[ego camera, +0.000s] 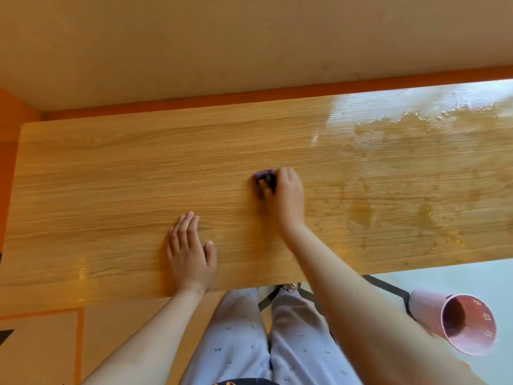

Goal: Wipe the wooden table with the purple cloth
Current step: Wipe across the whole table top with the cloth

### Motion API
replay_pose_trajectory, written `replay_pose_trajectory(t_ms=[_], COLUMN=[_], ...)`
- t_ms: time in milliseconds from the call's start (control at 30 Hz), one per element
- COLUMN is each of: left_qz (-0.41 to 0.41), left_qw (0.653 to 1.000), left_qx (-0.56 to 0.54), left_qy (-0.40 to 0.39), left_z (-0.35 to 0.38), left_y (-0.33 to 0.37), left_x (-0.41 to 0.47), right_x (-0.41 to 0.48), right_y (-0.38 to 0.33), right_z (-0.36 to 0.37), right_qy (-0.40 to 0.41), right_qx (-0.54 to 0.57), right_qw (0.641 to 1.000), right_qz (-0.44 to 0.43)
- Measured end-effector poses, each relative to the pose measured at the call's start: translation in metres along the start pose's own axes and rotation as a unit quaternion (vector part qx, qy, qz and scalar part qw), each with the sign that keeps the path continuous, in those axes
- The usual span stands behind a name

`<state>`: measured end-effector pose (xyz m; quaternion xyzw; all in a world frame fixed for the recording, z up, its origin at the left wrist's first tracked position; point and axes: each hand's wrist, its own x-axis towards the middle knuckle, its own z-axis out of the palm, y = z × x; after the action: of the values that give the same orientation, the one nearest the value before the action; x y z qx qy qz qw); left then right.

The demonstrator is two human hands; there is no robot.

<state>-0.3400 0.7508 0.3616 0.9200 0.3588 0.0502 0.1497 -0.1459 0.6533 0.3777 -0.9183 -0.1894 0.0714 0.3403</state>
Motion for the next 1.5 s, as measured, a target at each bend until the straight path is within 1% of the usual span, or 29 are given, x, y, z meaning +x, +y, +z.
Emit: replay_pose_trajectory(t_ms=[67, 100, 167, 233, 300, 400, 500, 567, 633, 733, 800, 867, 900, 967, 1033, 1100, 1167, 1233, 1333, 1433, 1500], left_qz=[0.0, 0.0, -0.002, -0.002, -0.003, -0.001, 0.003, 0.005, 0.007, 0.003, 0.006, 0.009, 0.009, 0.007, 0.007, 0.009, 0.013, 0.014, 0.014, 0.019, 0.019], left_qw=[1.0, 1.0, 1.0, 1.0, 1.0, 1.0, 1.0, 1.0, 1.0, 1.0, 0.999, 0.999, 0.999, 0.999, 0.999, 0.999, 0.999, 0.999, 0.999, 0.999, 0.999], left_qx=[0.004, 0.005, 0.003, 0.001, 0.001, 0.0, 0.002, 0.005, 0.011, 0.012, 0.011, 0.009, 0.007, 0.002, -0.002, -0.002, -0.003, -0.008, -0.017, -0.018, -0.018], left_qy=[-0.002, -0.001, 0.003, 0.009, 0.017, 0.021, 0.024, 0.023, 0.025, 0.026, 0.03, 0.034, 0.037, 0.039, 0.04, 0.038, 0.038, 0.04, 0.04, 0.041, 0.037], left_z=[0.0, 0.0, 0.002, 0.003, 0.003, 0.003, 0.004, 0.005, 0.005, 0.005, 0.005, 0.005, 0.006, 0.006, 0.006, 0.007, 0.006, 0.006, 0.007, 0.006, 0.006], left_y=[0.001, 0.001, 0.0, 0.0, 0.001, 0.0, -0.001, -0.002, -0.002, -0.002, -0.002, -0.002, -0.002, -0.003, -0.003, -0.003, -0.004, -0.004, -0.005, -0.006, -0.006], left_x=[-0.001, 0.0, 0.0, 0.0, -0.001, 0.0, 0.0, -0.001, -0.001, -0.003, -0.003, -0.003, -0.003, -0.003, -0.002, -0.002, -0.002, -0.002, -0.001, -0.002, -0.003], right_x=[-0.013, -0.015, -0.013, -0.011, -0.008, -0.005, -0.006, -0.011, -0.023, -0.053, -0.074, -0.083, -0.083, -0.08, -0.074, -0.072, -0.077, -0.087, -0.106, -0.13, -0.141], right_y=[-0.017, -0.017, -0.002, 0.025, 0.06, 0.107, 0.118, 0.1, 0.07, 0.023, 0.004, 0.006, 0.014, 0.041, 0.078, 0.111, 0.125, 0.118, 0.076, 0.026, 0.008], right_z=[0.015, 0.016, 0.004, -0.021, -0.05, -0.09, -0.097, -0.082, -0.058, -0.019, -0.004, -0.004, -0.011, -0.033, -0.063, -0.093, -0.108, -0.101, -0.062, -0.016, 0.001], right_qy=[-0.023, -0.028, -0.023, 0.004, 0.054, 0.129, 0.14, 0.113, 0.057, -0.02, -0.039, -0.043, -0.041, -0.022, 0.026, 0.088, 0.122, 0.126, 0.091, 0.024, 0.002], right_qx=[-0.001, -0.002, 0.007, 0.01, 0.001, -0.013, -0.031, -0.033, -0.014, -0.001, -0.015, -0.018, -0.012, -0.007, -0.018, -0.038, -0.049, -0.052, -0.034, -0.019, -0.025], right_qw=[0.999, 0.998, 0.998, 1.0, 0.998, 0.985, 0.978, 0.985, 0.995, 0.999, 0.994, 0.993, 0.994, 0.999, 0.999, 0.991, 0.981, 0.979, 0.989, 0.999, 1.0], right_qz=[-0.049, -0.06, -0.054, -0.018, 0.033, 0.113, 0.151, 0.128, 0.081, -0.03, -0.098, -0.111, -0.097, -0.043, 0.026, 0.092, 0.139, 0.152, 0.11, 0.042, -0.002])
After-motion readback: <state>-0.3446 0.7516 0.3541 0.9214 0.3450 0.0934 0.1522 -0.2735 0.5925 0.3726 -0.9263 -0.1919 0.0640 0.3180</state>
